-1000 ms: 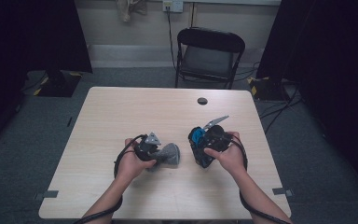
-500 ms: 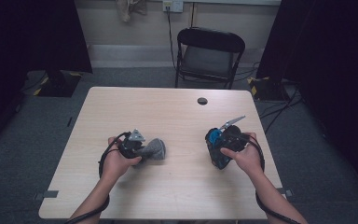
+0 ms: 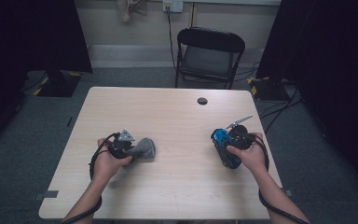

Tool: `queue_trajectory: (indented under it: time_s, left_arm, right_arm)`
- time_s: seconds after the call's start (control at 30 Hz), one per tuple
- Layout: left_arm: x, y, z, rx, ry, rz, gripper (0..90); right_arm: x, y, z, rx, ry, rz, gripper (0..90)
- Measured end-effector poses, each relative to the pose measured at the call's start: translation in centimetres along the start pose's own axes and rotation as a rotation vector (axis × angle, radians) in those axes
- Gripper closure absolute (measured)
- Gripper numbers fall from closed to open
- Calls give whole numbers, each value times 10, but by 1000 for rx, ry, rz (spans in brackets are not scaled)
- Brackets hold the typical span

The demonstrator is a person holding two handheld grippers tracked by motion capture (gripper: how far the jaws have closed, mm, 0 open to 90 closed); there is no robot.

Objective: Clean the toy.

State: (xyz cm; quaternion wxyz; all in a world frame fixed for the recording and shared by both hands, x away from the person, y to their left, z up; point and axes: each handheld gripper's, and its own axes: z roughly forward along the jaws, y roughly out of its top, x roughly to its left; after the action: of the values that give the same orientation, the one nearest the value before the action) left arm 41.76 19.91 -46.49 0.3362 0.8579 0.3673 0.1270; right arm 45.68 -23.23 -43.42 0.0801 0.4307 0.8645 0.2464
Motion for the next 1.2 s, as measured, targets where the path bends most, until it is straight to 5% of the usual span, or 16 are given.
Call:
queue_trajectory:
  time_s: [0.53, 1.2]
  left_arm:
    - [17, -6, 4, -7, 43, -40, 642]
    - [30, 0, 10, -6, 60, -64, 635]
  right_arm:
    - [-24, -2, 19, -13, -34, 71, 268]
    - [-36, 9, 35, -23, -81, 84, 264]
